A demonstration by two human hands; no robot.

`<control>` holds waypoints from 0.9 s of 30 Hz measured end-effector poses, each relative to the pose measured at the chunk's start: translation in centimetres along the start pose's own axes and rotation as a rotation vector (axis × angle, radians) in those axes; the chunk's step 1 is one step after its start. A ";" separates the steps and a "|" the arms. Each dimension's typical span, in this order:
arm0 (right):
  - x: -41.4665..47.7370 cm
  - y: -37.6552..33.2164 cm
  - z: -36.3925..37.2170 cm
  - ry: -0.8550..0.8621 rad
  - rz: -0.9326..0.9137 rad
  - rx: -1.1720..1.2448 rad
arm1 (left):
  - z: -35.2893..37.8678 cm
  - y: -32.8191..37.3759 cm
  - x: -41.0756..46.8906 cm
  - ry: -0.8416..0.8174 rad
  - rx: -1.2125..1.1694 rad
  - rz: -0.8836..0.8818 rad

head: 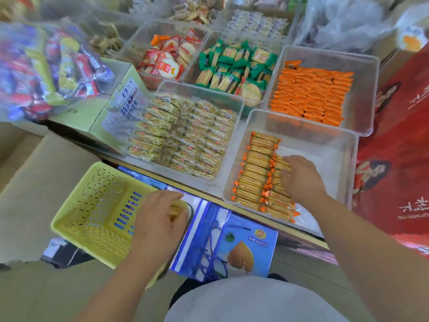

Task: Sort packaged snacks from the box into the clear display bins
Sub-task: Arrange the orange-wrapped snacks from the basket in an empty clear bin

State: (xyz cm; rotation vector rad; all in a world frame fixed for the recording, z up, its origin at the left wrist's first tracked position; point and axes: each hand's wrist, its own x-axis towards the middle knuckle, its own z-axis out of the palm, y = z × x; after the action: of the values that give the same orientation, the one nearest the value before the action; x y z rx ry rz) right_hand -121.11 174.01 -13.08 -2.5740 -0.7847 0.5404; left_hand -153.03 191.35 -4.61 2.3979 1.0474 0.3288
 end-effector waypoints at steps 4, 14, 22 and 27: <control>-6.9 -6.0 2.3 0.094 -0.202 0.071 | -2.4 -7.3 1.7 -0.251 -0.052 -0.263; -16.7 -18.2 9.6 -0.212 0.052 0.466 | 0.6 -12.7 6.6 -0.701 -0.116 -0.446; -18.5 -22.0 11.3 -0.275 0.198 0.564 | 3.4 -14.0 6.1 -0.675 -0.545 -0.877; -18.7 -22.3 11.9 -0.277 0.279 0.598 | 4.2 -14.3 5.8 -0.753 -0.423 -0.781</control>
State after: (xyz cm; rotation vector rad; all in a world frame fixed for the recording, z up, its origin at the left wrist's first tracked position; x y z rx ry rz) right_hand -150.78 183.03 -8.13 -2.0733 -0.2727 1.0539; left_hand -156.23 202.53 -15.67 1.3793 1.2539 -0.5354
